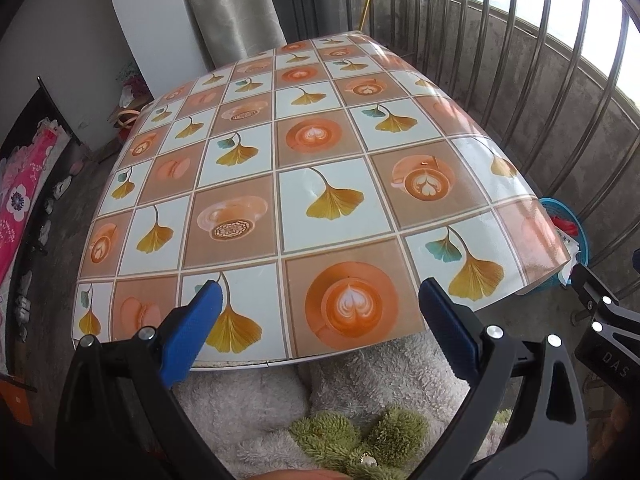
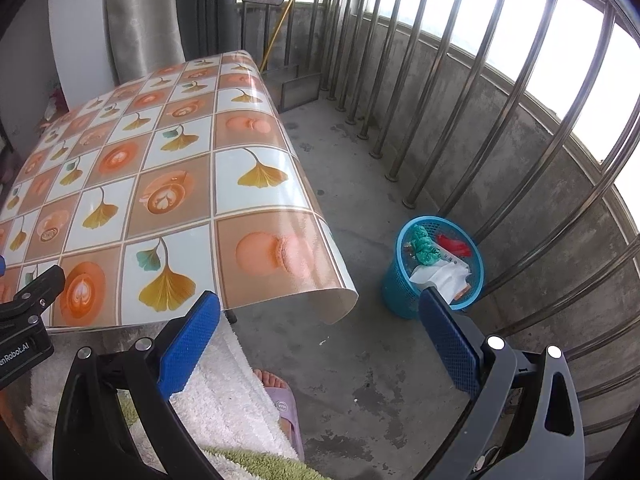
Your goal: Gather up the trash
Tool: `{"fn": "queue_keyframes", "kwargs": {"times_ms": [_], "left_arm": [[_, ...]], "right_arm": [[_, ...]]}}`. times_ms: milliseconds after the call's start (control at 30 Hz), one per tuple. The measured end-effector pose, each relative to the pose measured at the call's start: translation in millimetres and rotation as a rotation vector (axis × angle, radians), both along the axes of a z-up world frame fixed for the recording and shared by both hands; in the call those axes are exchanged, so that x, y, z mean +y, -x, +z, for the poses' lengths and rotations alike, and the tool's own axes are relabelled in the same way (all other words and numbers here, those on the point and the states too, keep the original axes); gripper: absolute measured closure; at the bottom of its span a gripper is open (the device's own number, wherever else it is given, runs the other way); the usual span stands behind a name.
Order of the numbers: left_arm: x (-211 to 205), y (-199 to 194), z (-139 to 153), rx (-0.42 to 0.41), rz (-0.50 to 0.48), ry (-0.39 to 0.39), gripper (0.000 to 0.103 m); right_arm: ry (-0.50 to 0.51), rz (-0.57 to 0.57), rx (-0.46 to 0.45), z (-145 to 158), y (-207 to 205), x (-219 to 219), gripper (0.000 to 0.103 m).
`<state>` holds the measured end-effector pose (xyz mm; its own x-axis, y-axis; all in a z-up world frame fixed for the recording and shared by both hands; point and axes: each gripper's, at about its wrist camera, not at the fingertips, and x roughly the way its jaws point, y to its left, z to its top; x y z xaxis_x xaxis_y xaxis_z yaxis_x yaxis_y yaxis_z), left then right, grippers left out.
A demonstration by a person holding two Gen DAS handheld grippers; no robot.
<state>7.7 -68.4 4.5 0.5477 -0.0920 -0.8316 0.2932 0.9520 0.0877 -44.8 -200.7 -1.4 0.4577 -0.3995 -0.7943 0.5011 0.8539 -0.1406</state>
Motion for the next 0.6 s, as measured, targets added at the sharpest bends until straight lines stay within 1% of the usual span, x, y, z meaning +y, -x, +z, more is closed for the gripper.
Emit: {"fn": "queue_keyframes", "kwargs": {"times_ms": [167, 600], "left_arm": [[3.2, -1.9, -0.6, 0.007, 0.010, 0.011, 0.009], [6.3, -0.4, 5.7, -0.019, 0.024, 0.015, 0.009]], "right_arm": [[0.004, -0.012, -0.004, 1.3, 0.6, -0.4, 0.006], [0.007, -0.043, -0.007, 4.2, 4.3, -6.9, 0.006]]}}
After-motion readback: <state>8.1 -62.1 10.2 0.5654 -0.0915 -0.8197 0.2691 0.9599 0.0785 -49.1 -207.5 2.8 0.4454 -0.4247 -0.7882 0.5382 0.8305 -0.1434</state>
